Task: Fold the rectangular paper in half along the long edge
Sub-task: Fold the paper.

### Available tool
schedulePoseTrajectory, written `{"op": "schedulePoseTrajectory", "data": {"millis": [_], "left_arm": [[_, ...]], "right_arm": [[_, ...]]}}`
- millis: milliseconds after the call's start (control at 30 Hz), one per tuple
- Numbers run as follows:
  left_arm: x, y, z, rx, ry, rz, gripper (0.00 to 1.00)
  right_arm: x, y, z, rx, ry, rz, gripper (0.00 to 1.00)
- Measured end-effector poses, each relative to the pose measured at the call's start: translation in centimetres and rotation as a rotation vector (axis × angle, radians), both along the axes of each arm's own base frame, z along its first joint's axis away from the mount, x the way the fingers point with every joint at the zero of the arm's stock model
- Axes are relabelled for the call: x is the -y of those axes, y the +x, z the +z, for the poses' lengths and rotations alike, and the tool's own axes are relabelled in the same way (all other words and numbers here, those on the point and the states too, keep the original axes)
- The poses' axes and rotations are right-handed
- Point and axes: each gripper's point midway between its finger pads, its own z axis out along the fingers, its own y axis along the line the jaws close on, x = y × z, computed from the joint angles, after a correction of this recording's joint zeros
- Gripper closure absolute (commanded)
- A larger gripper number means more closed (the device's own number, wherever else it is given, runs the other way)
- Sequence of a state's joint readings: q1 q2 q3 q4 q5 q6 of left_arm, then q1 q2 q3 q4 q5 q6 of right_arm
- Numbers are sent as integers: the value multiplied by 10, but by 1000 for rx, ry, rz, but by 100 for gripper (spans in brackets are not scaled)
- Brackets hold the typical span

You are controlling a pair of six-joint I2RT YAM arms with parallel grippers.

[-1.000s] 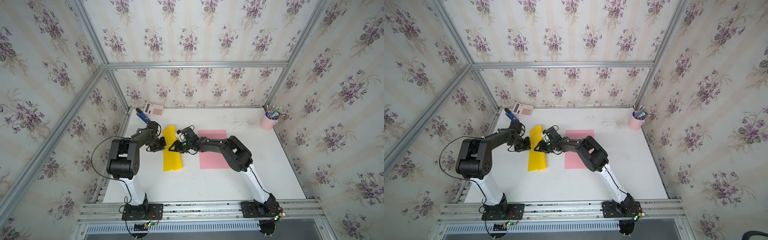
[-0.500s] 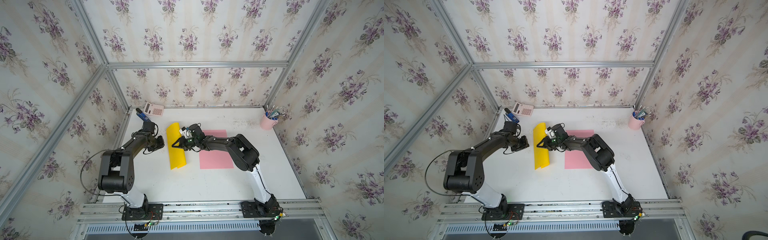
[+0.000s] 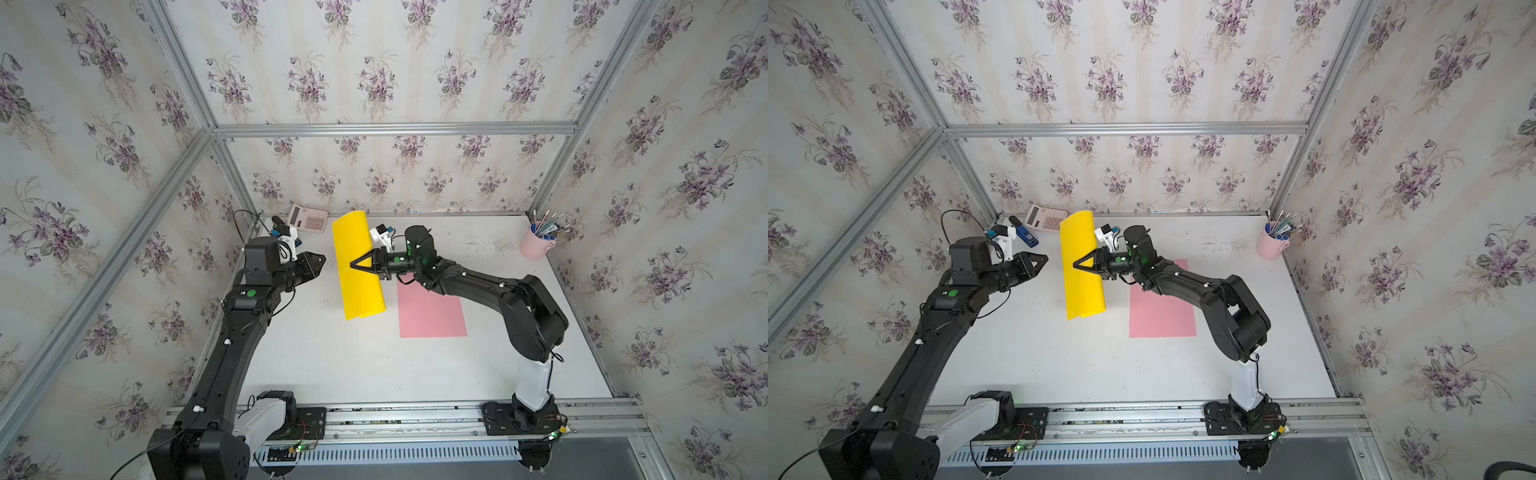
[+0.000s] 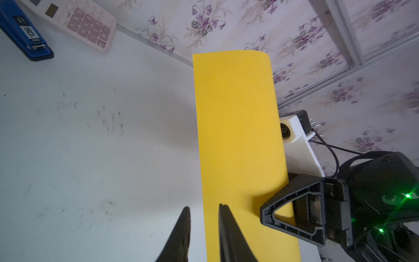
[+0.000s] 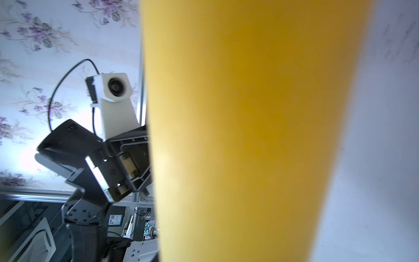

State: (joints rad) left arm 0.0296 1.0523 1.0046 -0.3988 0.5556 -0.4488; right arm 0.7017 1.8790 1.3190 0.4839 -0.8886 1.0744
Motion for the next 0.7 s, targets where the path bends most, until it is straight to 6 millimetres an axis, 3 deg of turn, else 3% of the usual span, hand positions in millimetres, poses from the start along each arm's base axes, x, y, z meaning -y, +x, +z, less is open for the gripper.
{"op": "schedulePoseTrajectory", "data": {"millis": [133,300,500,700], "left_arm": [[3,-9,31,54,-80,-29,79],[19,-14,52,77,-164,-115,78],[39,-15,59,63,-272,-202,76],[79,-34,84,116,-335,-352,75]], "right_arm": [[21,-17,61,81,63,7,64],[41,-42,113,154,102,17,64],[59,-65,132,161,114,24,64],[67,-71,139,146,123,-4,63]]}}
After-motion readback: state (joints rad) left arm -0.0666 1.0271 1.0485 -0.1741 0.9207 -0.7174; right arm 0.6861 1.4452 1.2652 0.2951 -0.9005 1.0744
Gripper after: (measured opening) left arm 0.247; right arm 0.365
